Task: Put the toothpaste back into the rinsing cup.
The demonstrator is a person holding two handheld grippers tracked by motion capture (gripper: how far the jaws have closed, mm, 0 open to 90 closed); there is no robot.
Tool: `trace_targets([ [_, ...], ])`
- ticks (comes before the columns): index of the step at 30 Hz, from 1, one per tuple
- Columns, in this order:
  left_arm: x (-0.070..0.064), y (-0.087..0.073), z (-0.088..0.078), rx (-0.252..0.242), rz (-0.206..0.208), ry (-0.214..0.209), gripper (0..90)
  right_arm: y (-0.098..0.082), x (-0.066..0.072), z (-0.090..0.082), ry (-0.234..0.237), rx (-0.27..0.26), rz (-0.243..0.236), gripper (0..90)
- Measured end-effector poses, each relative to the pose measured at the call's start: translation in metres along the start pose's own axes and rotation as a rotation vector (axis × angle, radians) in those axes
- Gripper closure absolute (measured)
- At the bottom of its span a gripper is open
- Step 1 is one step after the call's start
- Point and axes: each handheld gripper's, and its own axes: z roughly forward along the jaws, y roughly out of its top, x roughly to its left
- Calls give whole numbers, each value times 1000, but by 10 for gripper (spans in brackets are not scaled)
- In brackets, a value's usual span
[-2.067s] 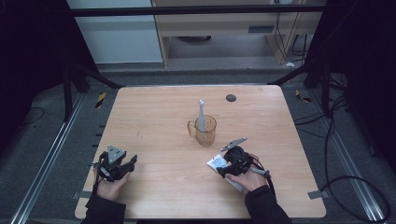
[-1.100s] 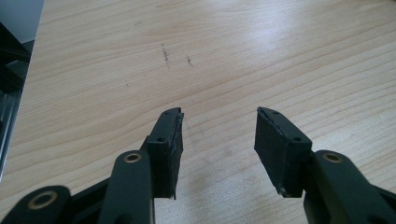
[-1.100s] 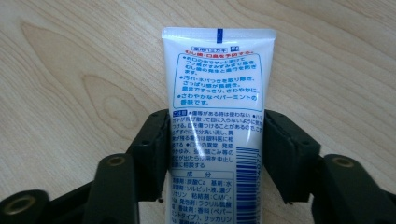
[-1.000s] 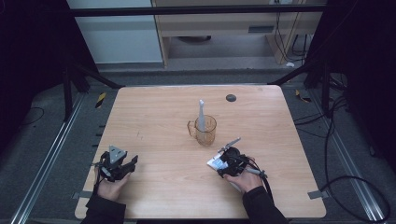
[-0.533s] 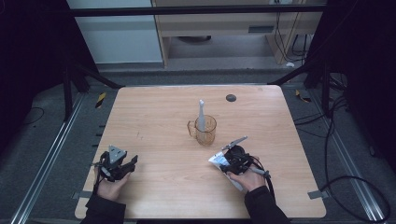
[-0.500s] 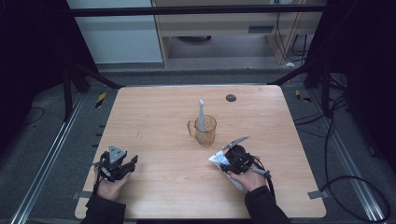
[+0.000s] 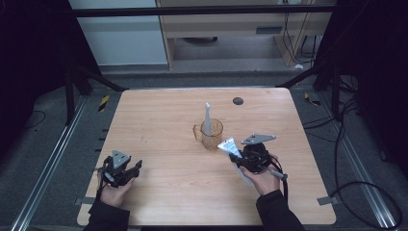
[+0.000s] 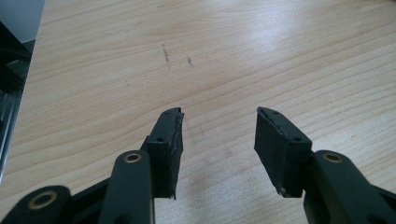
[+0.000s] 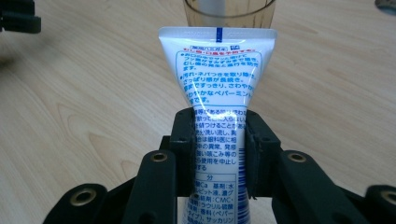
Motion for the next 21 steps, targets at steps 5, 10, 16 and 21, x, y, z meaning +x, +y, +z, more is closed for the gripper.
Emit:
trace_targets([
  [5, 0, 0, 0, 2, 0, 0, 508, 3, -4, -3, -14, -53, 14, 693],
  [10, 0, 0, 0, 2, 0, 1, 508, 10, -11, -6, -26, -133, 38, 692],
  [16, 1, 0, 0, 1, -2, 2, 508, 23, -18, -13, -73, -266, 73, 692],
  [21, 1, 0, 0, 1, -2, 2, 508, 31, -21, -17, -100, -345, 91, 692],
])
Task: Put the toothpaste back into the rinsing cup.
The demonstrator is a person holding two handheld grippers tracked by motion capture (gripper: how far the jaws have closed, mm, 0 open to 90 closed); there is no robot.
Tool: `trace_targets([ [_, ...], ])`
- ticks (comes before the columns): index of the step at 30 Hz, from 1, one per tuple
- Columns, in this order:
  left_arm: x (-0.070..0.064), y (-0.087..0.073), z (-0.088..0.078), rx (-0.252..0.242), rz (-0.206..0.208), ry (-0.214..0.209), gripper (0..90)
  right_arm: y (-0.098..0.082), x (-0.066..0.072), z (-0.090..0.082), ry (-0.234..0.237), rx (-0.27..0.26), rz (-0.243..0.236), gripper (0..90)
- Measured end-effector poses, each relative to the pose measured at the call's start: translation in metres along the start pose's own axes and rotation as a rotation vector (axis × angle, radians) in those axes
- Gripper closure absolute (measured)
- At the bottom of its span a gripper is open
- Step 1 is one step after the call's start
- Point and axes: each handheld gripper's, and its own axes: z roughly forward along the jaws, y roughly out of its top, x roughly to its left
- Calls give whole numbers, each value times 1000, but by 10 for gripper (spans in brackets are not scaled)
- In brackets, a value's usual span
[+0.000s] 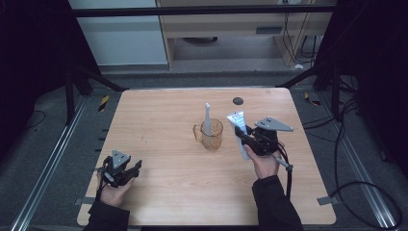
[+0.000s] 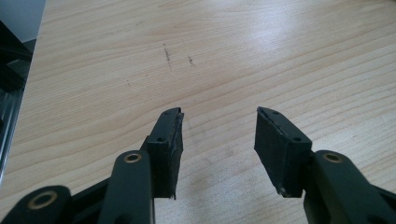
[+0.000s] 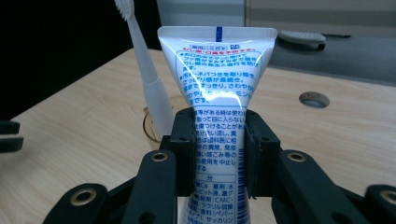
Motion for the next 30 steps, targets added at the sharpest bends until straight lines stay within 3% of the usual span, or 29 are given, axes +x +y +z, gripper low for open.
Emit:
trace_targets([
  [12, 1, 0, 0, 1, -1, 1, 508, 9, 0, 18, -75, -135, 50, 692],
  [30, 1, 0, 0, 0, 0, 2, 509, 19, 5, 56, -98, -250, 105, 691],
])
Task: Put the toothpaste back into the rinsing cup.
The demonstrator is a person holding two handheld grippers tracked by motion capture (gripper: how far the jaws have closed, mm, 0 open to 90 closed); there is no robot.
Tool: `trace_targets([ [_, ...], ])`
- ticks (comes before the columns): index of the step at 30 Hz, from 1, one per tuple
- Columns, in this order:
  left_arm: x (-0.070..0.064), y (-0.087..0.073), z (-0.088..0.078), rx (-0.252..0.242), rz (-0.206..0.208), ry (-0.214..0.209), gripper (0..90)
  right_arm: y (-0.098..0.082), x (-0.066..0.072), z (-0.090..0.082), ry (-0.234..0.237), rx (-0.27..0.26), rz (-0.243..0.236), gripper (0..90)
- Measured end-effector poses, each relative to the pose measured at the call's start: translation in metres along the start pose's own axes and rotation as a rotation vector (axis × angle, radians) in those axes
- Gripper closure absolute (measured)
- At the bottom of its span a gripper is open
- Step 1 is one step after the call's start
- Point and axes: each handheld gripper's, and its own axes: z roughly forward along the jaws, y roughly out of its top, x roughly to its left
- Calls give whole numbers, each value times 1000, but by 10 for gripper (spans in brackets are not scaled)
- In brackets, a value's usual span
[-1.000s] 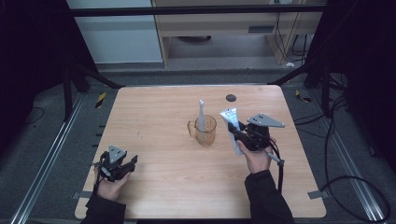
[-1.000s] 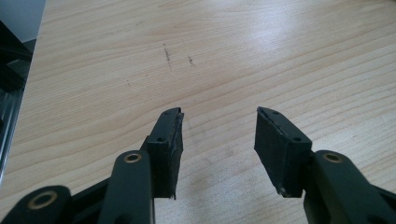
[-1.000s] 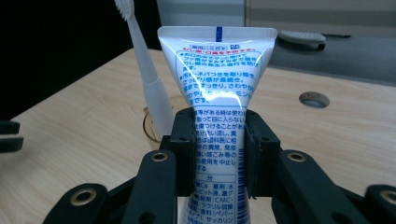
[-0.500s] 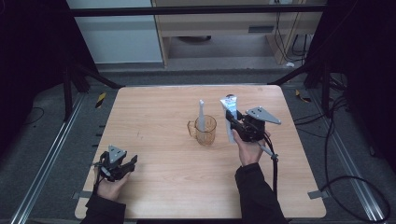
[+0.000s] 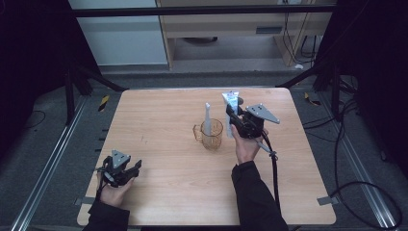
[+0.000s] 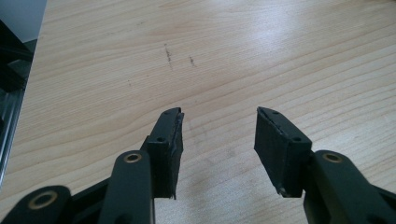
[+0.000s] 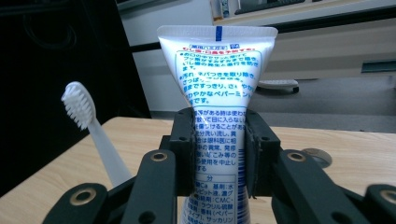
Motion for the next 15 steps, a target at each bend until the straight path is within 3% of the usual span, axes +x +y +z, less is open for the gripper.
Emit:
trace_targets([
  [15, 0, 0, 0, 2, -1, 1, 509, -1, 2, 24, 2, -56, 40, 692],
])
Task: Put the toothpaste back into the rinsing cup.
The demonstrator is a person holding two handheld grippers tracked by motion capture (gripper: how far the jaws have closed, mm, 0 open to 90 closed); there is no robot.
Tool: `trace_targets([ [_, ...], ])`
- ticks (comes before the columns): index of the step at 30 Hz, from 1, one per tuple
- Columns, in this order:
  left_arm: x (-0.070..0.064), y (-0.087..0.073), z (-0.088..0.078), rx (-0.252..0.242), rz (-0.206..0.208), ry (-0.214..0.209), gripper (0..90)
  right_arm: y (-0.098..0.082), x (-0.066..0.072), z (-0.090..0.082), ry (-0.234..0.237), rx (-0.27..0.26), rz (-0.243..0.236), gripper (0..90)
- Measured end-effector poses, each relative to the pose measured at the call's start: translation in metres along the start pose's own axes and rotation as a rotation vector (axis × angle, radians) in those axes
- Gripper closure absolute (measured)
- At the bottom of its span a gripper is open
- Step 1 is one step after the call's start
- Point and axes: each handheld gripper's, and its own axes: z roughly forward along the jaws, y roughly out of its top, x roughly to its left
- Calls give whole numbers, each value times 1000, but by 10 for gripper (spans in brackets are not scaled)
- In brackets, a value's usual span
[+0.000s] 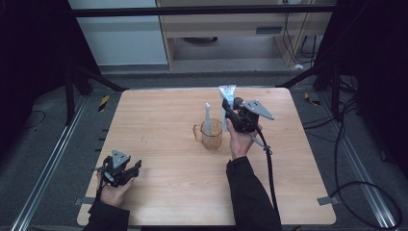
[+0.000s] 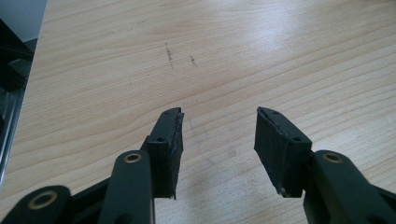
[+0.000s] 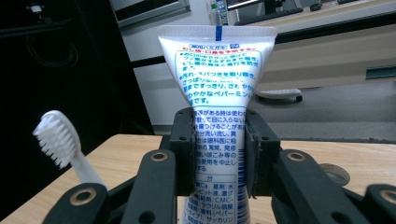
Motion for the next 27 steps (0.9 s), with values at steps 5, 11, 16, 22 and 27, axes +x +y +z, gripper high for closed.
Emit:
trace_targets([
  [5, 0, 0, 0, -2, -2, 0, 509, -1, 4, 8, -9, -7, -9, 692],
  [11, 0, 0, 0, -3, 0, -2, 509, -4, 7, 17, -8, -13, -10, 692],
  [16, 1, 0, 0, -3, -2, -2, 509, -7, 8, 23, 1, -13, 7, 691],
  [22, 1, 0, 1, -1, -2, -2, 509, -13, 10, 29, 8, 6, 14, 691],
  [27, 1, 0, 0, -1, -1, -2, 509, -18, 11, 33, 11, 17, 15, 690],
])
